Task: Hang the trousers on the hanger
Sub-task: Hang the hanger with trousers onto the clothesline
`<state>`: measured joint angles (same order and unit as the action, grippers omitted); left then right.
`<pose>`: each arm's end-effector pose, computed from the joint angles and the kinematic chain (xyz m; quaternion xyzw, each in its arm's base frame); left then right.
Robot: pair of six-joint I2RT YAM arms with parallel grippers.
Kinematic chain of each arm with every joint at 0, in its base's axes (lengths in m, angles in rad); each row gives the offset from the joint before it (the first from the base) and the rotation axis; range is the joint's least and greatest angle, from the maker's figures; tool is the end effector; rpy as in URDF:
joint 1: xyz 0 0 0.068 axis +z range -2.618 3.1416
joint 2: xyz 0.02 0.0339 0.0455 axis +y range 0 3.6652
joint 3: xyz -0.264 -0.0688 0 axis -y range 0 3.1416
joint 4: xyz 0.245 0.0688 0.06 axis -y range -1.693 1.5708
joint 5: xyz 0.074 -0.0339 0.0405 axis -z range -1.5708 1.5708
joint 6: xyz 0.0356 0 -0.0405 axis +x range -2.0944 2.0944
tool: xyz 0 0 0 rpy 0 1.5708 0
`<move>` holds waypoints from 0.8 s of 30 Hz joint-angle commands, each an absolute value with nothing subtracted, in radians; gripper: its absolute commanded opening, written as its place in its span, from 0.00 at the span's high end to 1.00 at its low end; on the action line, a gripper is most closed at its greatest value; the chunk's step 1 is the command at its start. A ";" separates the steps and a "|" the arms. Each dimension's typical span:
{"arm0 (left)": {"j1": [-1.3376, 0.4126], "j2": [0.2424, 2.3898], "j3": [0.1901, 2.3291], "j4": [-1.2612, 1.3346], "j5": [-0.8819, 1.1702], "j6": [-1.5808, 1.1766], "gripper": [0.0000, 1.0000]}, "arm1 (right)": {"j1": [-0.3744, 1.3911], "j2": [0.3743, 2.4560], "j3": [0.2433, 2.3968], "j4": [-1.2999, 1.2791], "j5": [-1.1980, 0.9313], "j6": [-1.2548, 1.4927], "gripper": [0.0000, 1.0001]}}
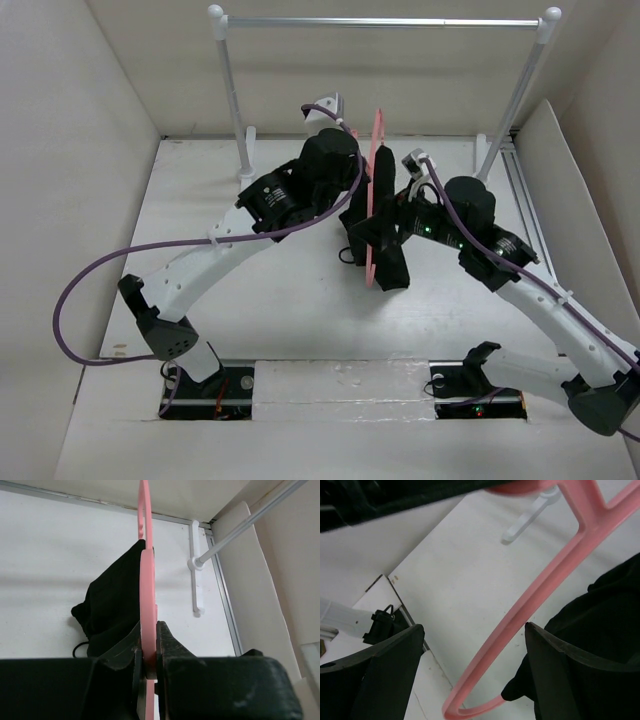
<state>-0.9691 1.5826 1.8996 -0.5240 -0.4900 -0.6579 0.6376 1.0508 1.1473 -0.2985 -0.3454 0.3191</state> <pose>0.2065 -0.2711 0.4892 -0.0343 0.7678 -0.3150 0.5569 0.1794 0.1479 0.4044 -0.2283 0.7364 0.4049 0.4916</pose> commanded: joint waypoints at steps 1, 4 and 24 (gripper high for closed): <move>-0.971 1.525 1.941 -0.440 -0.495 -0.652 1.00 | 0.658 1.020 1.112 -0.212 -0.294 0.376 0.14; -0.971 1.520 1.925 -0.430 -0.489 -0.653 1.00 | 0.669 1.014 1.072 -0.212 -0.279 0.393 0.16; -0.962 1.485 1.896 -0.374 -0.460 -0.624 0.55 | 0.562 1.028 1.046 0.186 -0.371 0.725 1.00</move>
<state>-0.9653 1.5391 1.8801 -0.4408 -0.4759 -0.6369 0.6006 1.0271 0.9546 -0.0547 -0.3241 0.6640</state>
